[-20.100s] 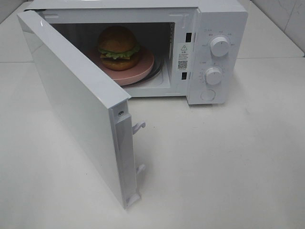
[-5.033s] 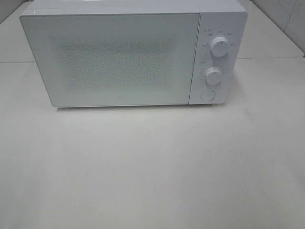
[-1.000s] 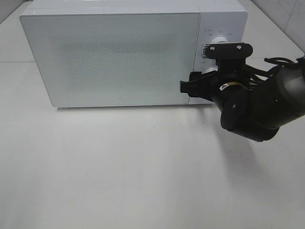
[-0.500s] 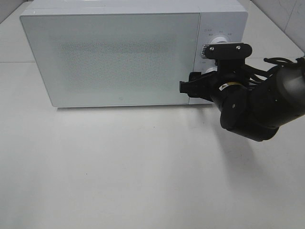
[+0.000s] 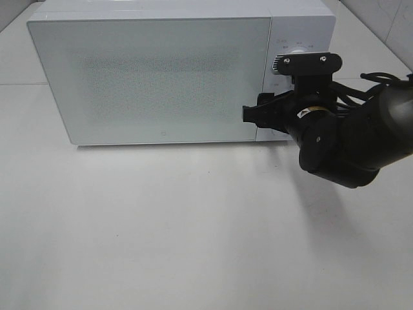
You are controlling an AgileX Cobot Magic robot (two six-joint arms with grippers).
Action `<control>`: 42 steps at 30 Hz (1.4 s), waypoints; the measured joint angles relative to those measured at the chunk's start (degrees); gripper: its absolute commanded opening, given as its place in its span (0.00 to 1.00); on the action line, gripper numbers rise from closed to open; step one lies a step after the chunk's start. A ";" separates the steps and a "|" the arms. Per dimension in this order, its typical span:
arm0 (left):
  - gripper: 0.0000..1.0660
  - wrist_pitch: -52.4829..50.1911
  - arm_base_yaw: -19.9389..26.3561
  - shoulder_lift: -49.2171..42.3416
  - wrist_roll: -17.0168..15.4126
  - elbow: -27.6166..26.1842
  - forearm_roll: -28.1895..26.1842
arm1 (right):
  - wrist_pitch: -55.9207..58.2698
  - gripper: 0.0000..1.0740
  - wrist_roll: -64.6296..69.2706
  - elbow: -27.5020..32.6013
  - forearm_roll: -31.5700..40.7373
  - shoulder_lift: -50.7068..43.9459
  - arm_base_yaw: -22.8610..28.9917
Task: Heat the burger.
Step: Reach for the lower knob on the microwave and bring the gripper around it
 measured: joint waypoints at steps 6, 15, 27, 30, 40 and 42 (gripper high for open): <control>0.96 0.00 0.00 0.00 0.00 0.00 0.00 | 0.17 0.26 -0.29 -0.06 0.69 0.00 0.00; 0.96 0.00 0.00 0.00 0.00 0.00 0.00 | 0.34 0.06 0.86 -0.06 0.57 0.00 0.00; 0.96 0.00 0.00 0.00 0.00 0.00 0.00 | 0.63 0.07 22.92 0.40 -0.92 -0.23 -0.17; 0.96 0.00 0.00 0.00 0.00 0.00 0.00 | 1.09 0.08 36.27 0.63 -1.43 -0.29 -0.34; 0.96 0.00 0.00 0.00 0.00 0.00 0.00 | 1.26 0.09 84.17 1.26 -4.07 -0.52 -0.63; 0.96 0.00 0.00 0.00 0.00 0.00 0.00 | 0.63 0.09 90.36 1.43 -4.58 -0.46 -0.69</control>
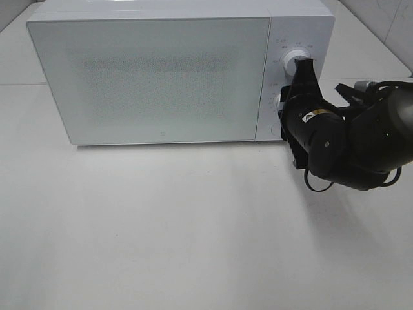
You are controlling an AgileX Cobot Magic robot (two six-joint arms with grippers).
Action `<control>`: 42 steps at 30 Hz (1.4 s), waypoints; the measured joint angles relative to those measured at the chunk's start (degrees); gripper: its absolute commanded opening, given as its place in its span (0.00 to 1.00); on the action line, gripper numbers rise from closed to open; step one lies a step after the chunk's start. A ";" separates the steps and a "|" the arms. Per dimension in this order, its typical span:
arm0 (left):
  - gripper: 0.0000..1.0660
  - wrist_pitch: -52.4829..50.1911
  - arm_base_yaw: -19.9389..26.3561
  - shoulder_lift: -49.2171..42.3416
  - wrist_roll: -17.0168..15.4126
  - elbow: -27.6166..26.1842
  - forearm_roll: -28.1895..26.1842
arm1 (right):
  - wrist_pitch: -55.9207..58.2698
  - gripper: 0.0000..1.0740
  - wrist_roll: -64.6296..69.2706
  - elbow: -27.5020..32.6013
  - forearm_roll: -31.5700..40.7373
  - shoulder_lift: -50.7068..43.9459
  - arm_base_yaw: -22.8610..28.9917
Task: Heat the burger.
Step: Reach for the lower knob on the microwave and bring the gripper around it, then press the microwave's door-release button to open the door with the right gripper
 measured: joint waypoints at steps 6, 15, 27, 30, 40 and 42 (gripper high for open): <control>0.96 0.00 0.00 0.00 0.00 0.00 0.00 | -1.15 0.08 9.00 0.23 -0.80 0.46 0.00; 0.96 0.00 0.00 0.00 0.00 0.00 0.00 | -1.20 0.10 9.45 0.23 -0.80 0.46 0.00; 0.96 0.00 0.00 0.00 0.00 0.00 0.00 | -1.26 0.36 6.88 0.23 0.00 0.46 0.00; 0.96 0.00 0.00 0.00 0.00 0.00 0.00 | -1.43 0.43 5.56 0.23 0.11 0.46 0.00; 0.96 0.00 0.00 0.00 0.00 0.00 0.00 | -3.61 0.58 1.20 1.43 -2.41 -0.17 0.40; 0.96 0.00 0.00 0.00 0.00 0.00 0.00 | -4.47 0.61 0.23 1.72 -2.81 -0.86 0.40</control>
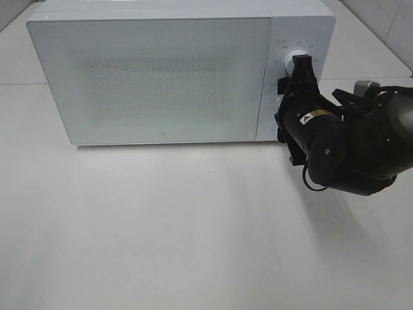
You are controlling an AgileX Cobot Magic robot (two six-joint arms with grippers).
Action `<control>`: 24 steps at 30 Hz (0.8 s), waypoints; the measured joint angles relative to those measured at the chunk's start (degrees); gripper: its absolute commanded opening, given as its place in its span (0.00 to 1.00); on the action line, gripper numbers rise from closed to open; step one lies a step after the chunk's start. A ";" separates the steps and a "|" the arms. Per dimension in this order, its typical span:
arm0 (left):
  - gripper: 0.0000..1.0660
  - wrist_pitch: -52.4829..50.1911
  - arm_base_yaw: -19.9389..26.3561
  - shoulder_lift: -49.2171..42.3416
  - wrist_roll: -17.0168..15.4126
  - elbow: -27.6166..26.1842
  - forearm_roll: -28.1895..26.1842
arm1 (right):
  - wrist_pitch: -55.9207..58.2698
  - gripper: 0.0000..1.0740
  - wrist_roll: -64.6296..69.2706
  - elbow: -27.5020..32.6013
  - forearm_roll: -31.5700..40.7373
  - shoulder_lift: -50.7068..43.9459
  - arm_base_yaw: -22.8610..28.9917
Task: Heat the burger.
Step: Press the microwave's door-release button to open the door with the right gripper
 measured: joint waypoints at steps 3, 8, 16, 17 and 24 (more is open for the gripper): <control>0.96 0.00 0.00 0.00 0.00 0.00 0.00 | 0.57 0.64 -1.26 1.09 -0.46 -0.97 0.00; 0.96 0.00 0.00 0.00 0.00 0.00 0.00 | 2.75 0.64 -6.25 3.95 -2.29 -5.33 0.17; 0.96 0.00 0.00 0.00 0.00 0.00 0.00 | 7.79 0.64 -15.30 7.56 -4.64 -13.18 0.17; 0.96 0.00 0.00 0.00 0.00 0.00 0.00 | 7.79 0.64 -15.30 7.56 -4.64 -13.18 0.17; 0.96 0.00 0.00 0.00 0.00 0.00 0.00 | 23.66 0.65 -32.66 7.91 -7.10 -21.89 0.17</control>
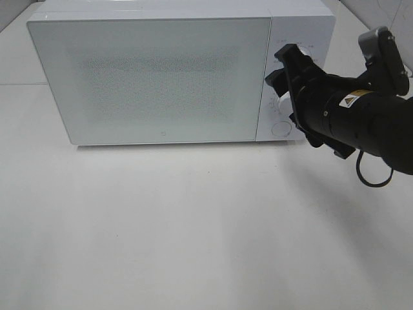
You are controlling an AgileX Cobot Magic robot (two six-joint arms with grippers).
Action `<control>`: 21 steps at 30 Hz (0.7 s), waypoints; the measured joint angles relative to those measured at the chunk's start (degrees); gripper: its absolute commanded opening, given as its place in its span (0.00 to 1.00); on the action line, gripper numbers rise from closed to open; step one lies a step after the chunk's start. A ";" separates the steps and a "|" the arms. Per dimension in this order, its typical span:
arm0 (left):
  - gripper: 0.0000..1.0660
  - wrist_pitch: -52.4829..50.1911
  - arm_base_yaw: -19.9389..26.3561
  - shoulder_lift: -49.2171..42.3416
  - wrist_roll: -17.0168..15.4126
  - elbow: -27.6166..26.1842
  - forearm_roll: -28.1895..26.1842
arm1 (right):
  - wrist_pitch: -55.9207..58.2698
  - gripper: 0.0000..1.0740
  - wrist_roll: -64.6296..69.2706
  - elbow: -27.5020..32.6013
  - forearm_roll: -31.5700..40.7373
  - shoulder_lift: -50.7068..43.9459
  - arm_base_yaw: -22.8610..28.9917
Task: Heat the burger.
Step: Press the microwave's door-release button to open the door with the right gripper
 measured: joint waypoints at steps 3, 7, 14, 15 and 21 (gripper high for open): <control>0.96 0.00 0.00 0.00 0.00 0.00 0.00 | 8.37 0.69 -10.03 0.00 -2.52 -3.50 0.00; 0.96 0.00 0.00 0.00 0.00 0.00 0.00 | 14.78 0.72 -16.39 0.00 -3.95 -5.79 0.00; 0.96 0.00 0.00 0.00 0.00 0.00 0.00 | 31.05 0.71 -27.16 -0.80 -10.20 -12.72 -0.06; 0.96 0.00 0.00 0.00 0.00 0.00 0.00 | 31.05 0.71 -27.16 -0.80 -10.20 -12.72 -0.06; 0.96 0.00 0.00 0.00 0.00 0.00 0.00 | 45.26 0.71 -28.25 -4.30 -18.16 -19.88 -0.06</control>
